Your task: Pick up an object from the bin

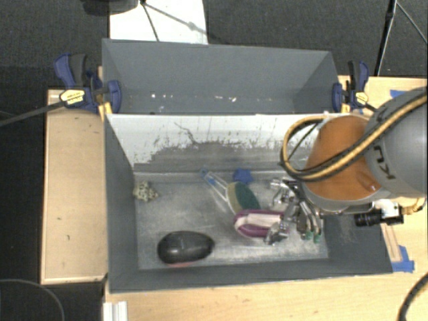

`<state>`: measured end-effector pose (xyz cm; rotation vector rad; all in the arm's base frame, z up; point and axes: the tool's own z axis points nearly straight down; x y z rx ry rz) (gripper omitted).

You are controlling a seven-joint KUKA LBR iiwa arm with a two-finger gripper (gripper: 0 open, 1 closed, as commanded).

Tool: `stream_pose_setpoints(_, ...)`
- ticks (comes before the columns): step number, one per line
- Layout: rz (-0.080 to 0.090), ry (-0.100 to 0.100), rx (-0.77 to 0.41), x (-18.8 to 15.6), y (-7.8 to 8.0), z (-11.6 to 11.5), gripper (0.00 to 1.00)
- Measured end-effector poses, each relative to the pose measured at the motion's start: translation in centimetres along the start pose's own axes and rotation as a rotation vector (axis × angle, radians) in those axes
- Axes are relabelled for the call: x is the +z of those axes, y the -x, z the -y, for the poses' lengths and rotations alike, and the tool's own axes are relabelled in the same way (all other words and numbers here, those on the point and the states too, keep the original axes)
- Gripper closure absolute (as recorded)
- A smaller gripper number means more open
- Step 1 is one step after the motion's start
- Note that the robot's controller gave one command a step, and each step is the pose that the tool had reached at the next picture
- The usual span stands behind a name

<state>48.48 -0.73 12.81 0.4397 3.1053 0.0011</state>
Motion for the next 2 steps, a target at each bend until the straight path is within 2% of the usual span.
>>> stream_pose_setpoints(1,-0.002,0.0,-0.008,-1.7,0.1,0.0,1.0)
stream_pose_setpoints(2,0.0,0.0,-0.02,-6.1,0.2,0.0,1.0)
